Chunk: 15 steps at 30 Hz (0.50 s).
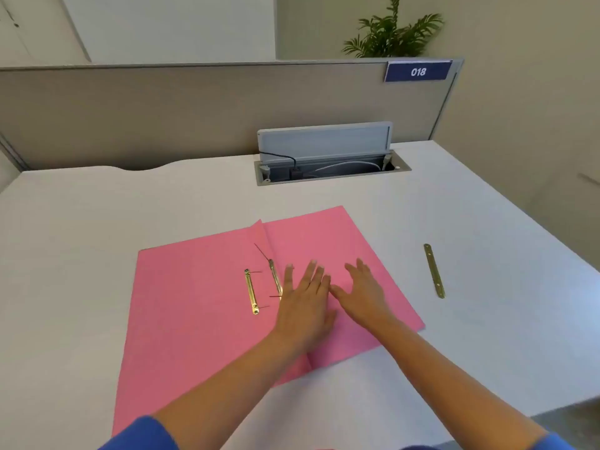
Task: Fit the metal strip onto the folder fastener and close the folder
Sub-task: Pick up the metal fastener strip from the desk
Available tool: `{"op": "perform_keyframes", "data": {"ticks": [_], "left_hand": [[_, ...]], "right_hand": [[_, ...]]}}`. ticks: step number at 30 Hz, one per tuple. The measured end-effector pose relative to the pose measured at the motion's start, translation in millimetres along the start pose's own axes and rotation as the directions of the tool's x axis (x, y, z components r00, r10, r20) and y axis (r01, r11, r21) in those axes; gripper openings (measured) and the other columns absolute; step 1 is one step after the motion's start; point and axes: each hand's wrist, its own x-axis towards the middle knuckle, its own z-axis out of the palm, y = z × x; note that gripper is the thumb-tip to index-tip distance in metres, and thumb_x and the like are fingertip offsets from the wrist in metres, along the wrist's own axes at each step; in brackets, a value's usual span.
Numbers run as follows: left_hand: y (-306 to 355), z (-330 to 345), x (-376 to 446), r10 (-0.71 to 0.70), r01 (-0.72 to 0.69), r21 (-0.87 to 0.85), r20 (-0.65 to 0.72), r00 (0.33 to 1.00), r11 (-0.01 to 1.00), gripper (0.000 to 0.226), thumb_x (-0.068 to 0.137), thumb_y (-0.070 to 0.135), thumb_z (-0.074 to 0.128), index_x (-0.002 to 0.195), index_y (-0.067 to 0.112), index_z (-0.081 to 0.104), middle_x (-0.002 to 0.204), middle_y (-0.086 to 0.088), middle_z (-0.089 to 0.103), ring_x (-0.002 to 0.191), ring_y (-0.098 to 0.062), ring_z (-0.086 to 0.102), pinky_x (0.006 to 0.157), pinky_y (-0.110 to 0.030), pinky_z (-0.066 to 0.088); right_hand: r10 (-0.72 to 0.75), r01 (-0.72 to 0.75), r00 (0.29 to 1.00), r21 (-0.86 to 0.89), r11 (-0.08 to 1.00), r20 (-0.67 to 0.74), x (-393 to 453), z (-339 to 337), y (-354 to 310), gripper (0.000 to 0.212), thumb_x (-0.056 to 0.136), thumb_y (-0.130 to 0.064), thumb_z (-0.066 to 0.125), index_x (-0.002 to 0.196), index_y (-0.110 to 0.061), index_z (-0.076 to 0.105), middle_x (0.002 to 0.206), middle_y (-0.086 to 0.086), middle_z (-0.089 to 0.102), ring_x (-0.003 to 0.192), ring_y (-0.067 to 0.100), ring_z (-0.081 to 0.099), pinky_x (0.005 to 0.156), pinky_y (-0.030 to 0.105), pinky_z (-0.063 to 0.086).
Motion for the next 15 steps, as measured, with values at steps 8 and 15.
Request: {"op": "perform_keyframes", "data": {"ticks": [8,15], "left_hand": [[17.2,27.2,9.0,0.038,-0.027,-0.101,0.116,0.993,0.995,0.066,0.092,0.048,0.028,0.146,0.013,0.012,0.158,-0.005,0.005,0.145,-0.018,-0.006,0.111,-0.049,-0.017],[19.4,44.8,8.5,0.008,0.022,-0.169,0.176,0.984,0.985,0.07,0.091,0.056,0.024,0.147,0.019,0.002,0.158,-0.002,-0.004,0.144,-0.017,-0.009,0.113,-0.047,-0.012]], "right_hand": [[0.249,-0.226,0.944,0.128,0.966,-0.215,7.1,-51.9,53.8,0.047,0.086,-0.029,0.06,0.129,-0.012,0.053,0.139,0.011,0.047,0.12,0.029,0.053,0.102,0.039,0.043],[0.444,-0.447,0.854,0.053,0.893,-0.271,22.7,-89.5,104.0,0.039,0.087,-0.023,0.055,0.119,0.0,0.056,0.122,0.021,0.055,0.112,0.036,0.053,0.095,0.039,0.042]]}}
